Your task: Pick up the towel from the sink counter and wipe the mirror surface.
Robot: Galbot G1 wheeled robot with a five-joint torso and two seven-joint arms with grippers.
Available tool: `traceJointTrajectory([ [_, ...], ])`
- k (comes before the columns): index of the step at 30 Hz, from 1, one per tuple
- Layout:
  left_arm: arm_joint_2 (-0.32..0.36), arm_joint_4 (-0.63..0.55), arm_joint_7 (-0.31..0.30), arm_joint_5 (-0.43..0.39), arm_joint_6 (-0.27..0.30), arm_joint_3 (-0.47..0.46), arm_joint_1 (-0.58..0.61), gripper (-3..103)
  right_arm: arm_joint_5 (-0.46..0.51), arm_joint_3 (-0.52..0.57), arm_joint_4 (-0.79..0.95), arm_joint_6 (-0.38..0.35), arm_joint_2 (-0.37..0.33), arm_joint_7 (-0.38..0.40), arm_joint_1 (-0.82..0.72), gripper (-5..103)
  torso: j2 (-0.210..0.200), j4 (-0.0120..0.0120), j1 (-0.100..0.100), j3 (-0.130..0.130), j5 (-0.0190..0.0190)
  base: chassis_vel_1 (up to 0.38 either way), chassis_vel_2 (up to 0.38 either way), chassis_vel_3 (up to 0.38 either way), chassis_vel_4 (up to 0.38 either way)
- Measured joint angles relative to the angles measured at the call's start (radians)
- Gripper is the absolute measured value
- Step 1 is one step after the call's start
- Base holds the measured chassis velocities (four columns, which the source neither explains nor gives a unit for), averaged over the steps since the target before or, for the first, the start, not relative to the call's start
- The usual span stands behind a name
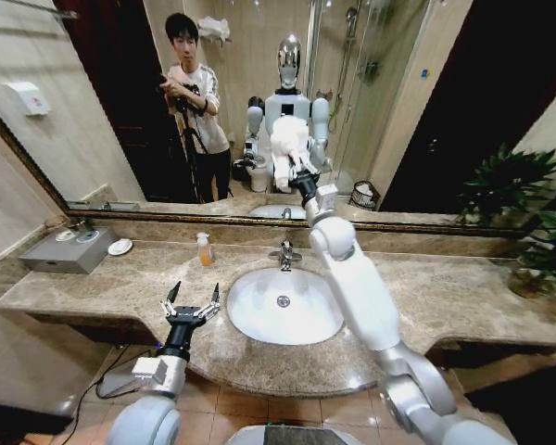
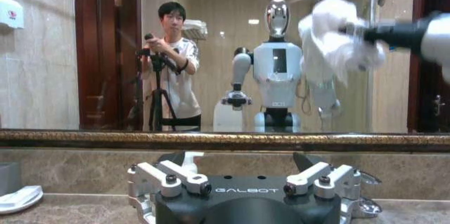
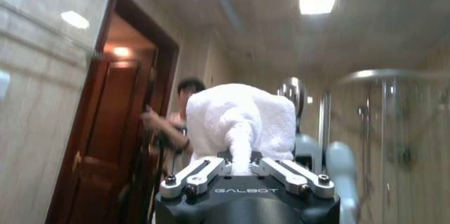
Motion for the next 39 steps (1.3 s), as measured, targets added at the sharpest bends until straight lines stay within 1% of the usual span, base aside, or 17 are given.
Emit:
traceJointTrajectory([
  [3, 0.0, 0.0, 0.0, 0.0, 0.0, 0.0, 0.0, 100, -0.013, 0.005, -0.018, 0.018, 0.005, -0.007, -0.036, 9, 0.0, -0.0003, 0.0, 0.0, 0.0001, 0.0, 0.0, 0.0, 0.0],
  [6, 0.0, 0.0, 0.0, 0.0, 0.0, 0.0, 0.0, 100, -0.052, 0.012, -0.067, 0.077, 0.014, -0.006, -0.064, 9, 0.0, -0.0001, 0.0, 0.0, 0.0002, 0.0, 0.0, 0.0, 0.0],
  [8, 0.0, 0.0, 0.0, 0.0, 0.0, 0.0, 0.0, 100, -0.055, 0.013, -0.071, 0.081, 0.015, -0.004, -0.064, 9, 0.0, 0.0, 0.0, 0.0, 0.0001, 0.0, 0.0, 0.0, 0.0],
  [12, 0.0, 0.0, 0.0, 0.0, 0.0, 0.0, 0.0, 100, -0.055, 0.019, -0.042, 0.076, 0.016, 0.039, -0.012, 9, 0.0, 0.0002, 0.0, 0.0, 0.0001, 0.0, 0.0, 0.0, 0.0],
  [14, 0.0, 0.0, 0.0, 0.0, 0.0, 0.0, 0.0, 100, -0.053, 0.021, -0.029, 0.072, 0.018, 0.048, 0.002, 9, 0.0, 0.0, 0.0, 0.0, 0.0001, 0.0, 0.0, 0.0, 0.0],
  [16, 0.0, 0.0, 0.0, 0.0, 0.0, 0.0, 0.0, 100, -0.03, 0.024, 0.019, 0.042, 0.023, 0.073, 0.051, 9, 0.0, 0.0, 0.0, 0.0, 0.0002, 0.0, 0.0, 0.0, 0.0],
  [20, 0.0, 0.0, 0.0, 0.0, 0.0, 0.0, 0.0, 100, -0.006, 0.02, 0.019, 0.02, 0.038, 0.097, 0.102, 9, 0.0, 0.0003, 0.0, 0.0, -0.0001, 0.0, 0.0, 0.0, 0.0],
  [22, 0.0, 0.0, 0.0, 0.0, 0.0, 0.0, 0.0, 100, -0.006, 0.018, 0.013, 0.02, 0.041, 0.098, 0.1, 9, 0.0, 0.0004, 0.0, 0.0, 0.0, 0.0, 0.0, 0.0, 0.0],
  [25, 0.0, 0.0, 0.0, 0.0, 0.0, 0.0, 0.0, 100, -0.006, 0.016, -0.017, 0.035, 0.047, 0.078, 0.024, 9, 0.0, 0.0003, 0.0, 0.0, 0.0002, 0.0, 0.0, 0.0, 0.0],
  [26, 0.0, 0.0, 0.0, 0.0, 0.0, 0.0, 0.0, 100, -0.006, 0.016, -0.017, 0.035, 0.047, 0.078, 0.024, 9, 0.0, 0.0003, 0.0, 0.0, 0.0002, 0.0, 0.0, 0.0, 0.0],
  [28, 0.0, 0.0, 0.0, 0.0, 0.0, 0.0, 0.0, 100, -0.016, 0.017, -0.037, 0.064, 0.042, 0.06, -0.047, 9, 0.0, 0.0, 0.0, 0.0, 0.0003, 0.0, 0.0, 0.0, 0.0],
  [29, 0.0, 0.0, 0.0, 0.0, 0.0, 0.0, 0.0, 100, -0.016, 0.017, -0.037, 0.064, 0.042, 0.06, -0.047, 9, 0.0, 0.0, 0.0, 0.0, 0.0003, 0.0, 0.0, 0.0, 0.0],
  [31, 0.0, 0.0, 0.0, 0.0, 0.0, 0.0, 0.0, 100, -0.03, 0.017, -0.057, 0.087, 0.042, 0.044, -0.099, 9, 0.0, -0.0004, 0.0, 0.0, 0.0005, 0.0, 0.0, 0.0, 0.0],
  [35, 0.0, 0.0, 0.0, 0.0, 0.0, 0.0, 0.0, 100, -0.037, 0.018, -0.067, 0.096, 0.045, 0.04, -0.095, 9, 0.0, 0.0, 0.0, 0.0, 0.0003, 0.0, 0.0, 0.0, 0.0],
  [38, 0.0, 0.0, 0.0, 0.0, 0.0, 0.0, 0.0, 100, -0.037, 0.018, -0.06, 0.087, 0.045, 0.041, -0.06, 9, 0.0, 0.0001, 0.0, 0.0, 0.0003, 0.0, 0.0, 0.0, 0.0],
  [39, 0.0, 0.0, 0.0, 0.0, 0.0, 0.0, 0.0, 100, -0.032, 0.019, -0.05, 0.073, 0.045, 0.049, -0.019, 9, 0.0, 0.0002, 0.0, 0.0, 0.0001, 0.0, 0.0, 0.0, 0.0],
])
